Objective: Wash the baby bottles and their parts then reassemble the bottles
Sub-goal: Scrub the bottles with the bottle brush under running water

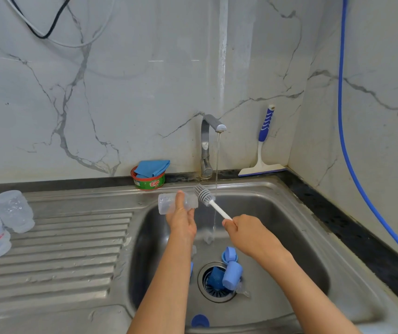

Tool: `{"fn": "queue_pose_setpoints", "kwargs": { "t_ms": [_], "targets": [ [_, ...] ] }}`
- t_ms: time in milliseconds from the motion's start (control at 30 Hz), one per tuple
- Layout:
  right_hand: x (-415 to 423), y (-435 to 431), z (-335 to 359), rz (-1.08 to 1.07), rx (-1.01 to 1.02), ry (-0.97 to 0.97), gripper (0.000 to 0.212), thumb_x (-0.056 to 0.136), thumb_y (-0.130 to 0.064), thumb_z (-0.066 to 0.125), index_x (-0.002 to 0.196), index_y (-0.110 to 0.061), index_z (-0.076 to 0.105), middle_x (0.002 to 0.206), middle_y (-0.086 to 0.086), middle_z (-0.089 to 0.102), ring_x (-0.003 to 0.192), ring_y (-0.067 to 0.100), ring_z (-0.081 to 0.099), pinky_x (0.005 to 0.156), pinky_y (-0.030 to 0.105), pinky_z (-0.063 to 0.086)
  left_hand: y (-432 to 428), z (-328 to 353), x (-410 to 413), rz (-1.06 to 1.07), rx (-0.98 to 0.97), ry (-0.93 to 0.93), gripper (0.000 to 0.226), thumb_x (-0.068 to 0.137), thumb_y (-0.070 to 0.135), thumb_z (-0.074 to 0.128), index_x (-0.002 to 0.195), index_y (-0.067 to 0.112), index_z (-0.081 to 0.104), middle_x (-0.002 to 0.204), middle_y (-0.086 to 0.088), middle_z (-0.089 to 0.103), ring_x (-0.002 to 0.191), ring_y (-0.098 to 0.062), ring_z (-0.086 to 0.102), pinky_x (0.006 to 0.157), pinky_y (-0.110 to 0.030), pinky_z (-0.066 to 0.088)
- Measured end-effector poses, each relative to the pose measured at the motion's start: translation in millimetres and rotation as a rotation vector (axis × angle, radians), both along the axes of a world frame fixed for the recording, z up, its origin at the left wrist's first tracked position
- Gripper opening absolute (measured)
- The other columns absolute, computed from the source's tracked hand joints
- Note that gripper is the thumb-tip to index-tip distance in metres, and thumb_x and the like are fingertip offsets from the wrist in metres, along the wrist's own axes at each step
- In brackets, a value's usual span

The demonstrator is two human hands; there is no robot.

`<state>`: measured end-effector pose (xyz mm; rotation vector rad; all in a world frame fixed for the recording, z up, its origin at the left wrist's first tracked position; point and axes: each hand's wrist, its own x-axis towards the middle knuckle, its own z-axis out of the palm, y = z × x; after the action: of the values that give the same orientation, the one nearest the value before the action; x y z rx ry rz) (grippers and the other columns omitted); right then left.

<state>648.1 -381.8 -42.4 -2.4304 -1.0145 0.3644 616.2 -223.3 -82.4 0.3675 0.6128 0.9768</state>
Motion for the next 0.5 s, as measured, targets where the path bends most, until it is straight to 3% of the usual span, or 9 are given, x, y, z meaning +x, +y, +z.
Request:
{"fn": "queue_pose_setpoints", "kwargs": {
  "t_ms": [233, 367, 500],
  "targets": [
    [0.9, 7.9, -11.3, -0.054, 0.011, 0.025, 0.039, 0.101, -0.034, 0.034, 0.067, -0.016, 0.042, 0.067, -0.001, 0.046, 0.054, 0.011, 0.04, 0.048, 0.023, 0.033, -8.3, 1.9, -0.2, -0.082, 0.111, 0.009, 0.048, 0.087, 0.007, 0.066, 0.131, 0.007, 0.048, 0.125, -0.015, 0.06, 0.112, -0.025, 0.06, 0.095, -0.04, 0.05],
    [-9.2, 8.9, -13.0, -0.022, -0.106, -0.024, 0.036, 0.099, -0.032, 0.034, 0.066, -0.018, 0.036, 0.069, -0.001, 0.043, 0.068, 0.021, 0.048, 0.062, 0.029, 0.04, -2.1, -0.3, -4.7, -0.015, -0.01, -0.004, 0.041, 0.083, 0.007, 0.07, 0.118, 0.011, 0.049, 0.121, -0.014, 0.06, 0.114, -0.027, 0.059, 0.099, -0.043, 0.048],
    [-10.2, 5.8, -12.6, -0.024, -0.157, -0.033, 0.033, 0.099, -0.032, 0.034, 0.071, -0.015, 0.04, 0.071, -0.001, 0.045, 0.076, 0.024, 0.051, 0.067, 0.031, 0.041, -0.8, -5.0, -5.3, -0.032, -0.127, -0.03, 0.055, 0.082, 0.014, 0.074, 0.129, 0.008, 0.046, 0.121, -0.016, 0.06, 0.103, -0.026, 0.064, 0.097, -0.044, 0.05]
  ]
}}
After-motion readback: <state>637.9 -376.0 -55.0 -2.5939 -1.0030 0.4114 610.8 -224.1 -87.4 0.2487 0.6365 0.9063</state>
